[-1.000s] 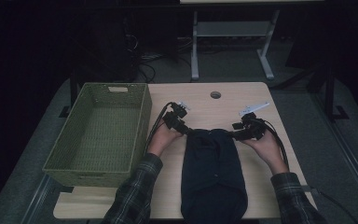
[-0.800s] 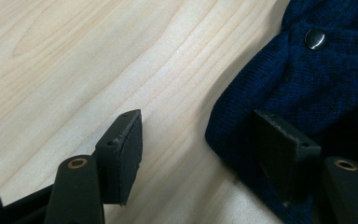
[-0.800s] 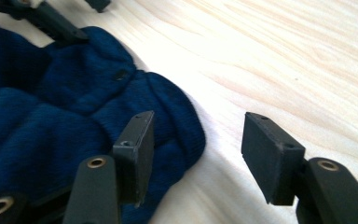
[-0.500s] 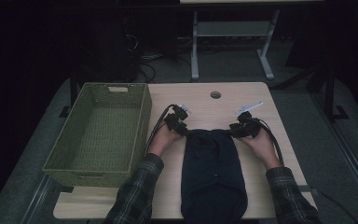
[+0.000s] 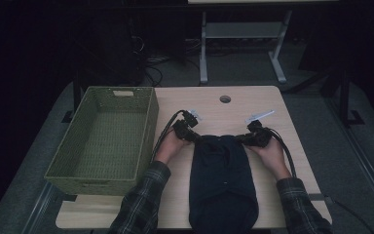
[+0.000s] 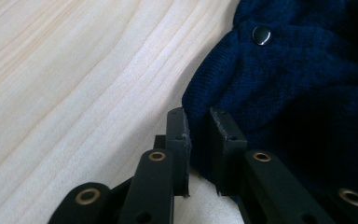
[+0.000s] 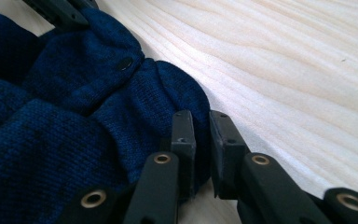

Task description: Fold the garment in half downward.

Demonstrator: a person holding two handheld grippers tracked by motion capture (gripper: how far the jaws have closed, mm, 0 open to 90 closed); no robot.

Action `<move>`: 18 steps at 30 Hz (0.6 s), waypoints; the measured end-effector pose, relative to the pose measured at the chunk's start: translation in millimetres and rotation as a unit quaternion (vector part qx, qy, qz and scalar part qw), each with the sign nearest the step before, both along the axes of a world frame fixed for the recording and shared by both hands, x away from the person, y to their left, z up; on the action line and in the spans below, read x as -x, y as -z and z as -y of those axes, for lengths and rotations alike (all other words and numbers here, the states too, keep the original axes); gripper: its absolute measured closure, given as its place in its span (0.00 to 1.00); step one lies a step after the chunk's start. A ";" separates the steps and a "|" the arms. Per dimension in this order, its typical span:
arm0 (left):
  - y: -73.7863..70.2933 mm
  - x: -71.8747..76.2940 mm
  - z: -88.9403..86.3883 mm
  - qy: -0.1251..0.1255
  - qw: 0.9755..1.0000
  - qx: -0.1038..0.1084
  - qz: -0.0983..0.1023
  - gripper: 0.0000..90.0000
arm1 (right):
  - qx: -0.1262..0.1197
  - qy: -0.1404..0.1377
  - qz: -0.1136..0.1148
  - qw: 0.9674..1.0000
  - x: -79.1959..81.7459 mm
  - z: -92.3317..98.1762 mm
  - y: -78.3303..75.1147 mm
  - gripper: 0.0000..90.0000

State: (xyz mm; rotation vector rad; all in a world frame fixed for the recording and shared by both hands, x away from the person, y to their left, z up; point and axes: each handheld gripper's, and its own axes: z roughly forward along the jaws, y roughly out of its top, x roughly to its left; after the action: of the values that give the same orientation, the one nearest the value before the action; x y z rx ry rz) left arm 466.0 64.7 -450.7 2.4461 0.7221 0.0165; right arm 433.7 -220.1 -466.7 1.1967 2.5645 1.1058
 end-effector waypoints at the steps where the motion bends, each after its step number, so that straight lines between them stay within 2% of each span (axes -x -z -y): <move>1: -0.8 0.3 0.3 -0.005 1.000 -0.001 -0.002 0.89 | 0.005 0.002 0.000 1.000 1.0 -1.1 -1.7 0.91; 2: -0.8 0.3 0.3 -0.005 1.000 -0.001 -0.002 0.89 | 0.005 0.002 0.000 1.000 1.0 -1.1 -1.7 0.91; 4: -4.5 1.9 0.7 -0.020 1.000 -0.001 -0.002 0.89 | 0.021 -0.005 0.012 1.000 2.9 -1.8 -8.0 0.91; 6: -8.0 2.8 0.3 -0.027 1.000 0.004 0.002 0.89 | 0.020 -0.003 0.016 1.000 4.2 -1.6 -12.5 0.91; 10: -16.1 6.1 1.4 -0.035 0.999 0.010 0.021 0.89 | 0.023 0.000 0.033 0.999 6.3 -0.8 -20.9 0.91; 12: -19.8 6.9 1.1 -0.039 0.999 0.013 0.028 0.89 | 0.023 0.001 0.028 0.999 5.9 -0.6 -24.9 0.91; 13: -22.2 6.2 -0.3 -0.036 0.999 0.008 0.031 0.90 | 0.025 0.001 0.032 0.999 5.8 -0.5 -27.7 0.91; 17: -29.1 6.7 -1.9 -0.044 0.998 0.019 0.043 0.90 | 0.031 -0.002 0.050 0.998 4.7 -0.7 -38.3 0.91; 18: -35.5 6.7 -2.4 -0.046 0.997 0.024 0.050 0.90 | 0.034 -0.005 0.052 0.998 2.7 -0.1 -46.2 0.91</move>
State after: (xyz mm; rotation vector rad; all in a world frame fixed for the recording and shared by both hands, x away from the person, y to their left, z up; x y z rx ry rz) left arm 459.3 67.1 -415.2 2.3473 0.7805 0.1558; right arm 431.0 -220.0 -420.4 1.0827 2.5123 1.0455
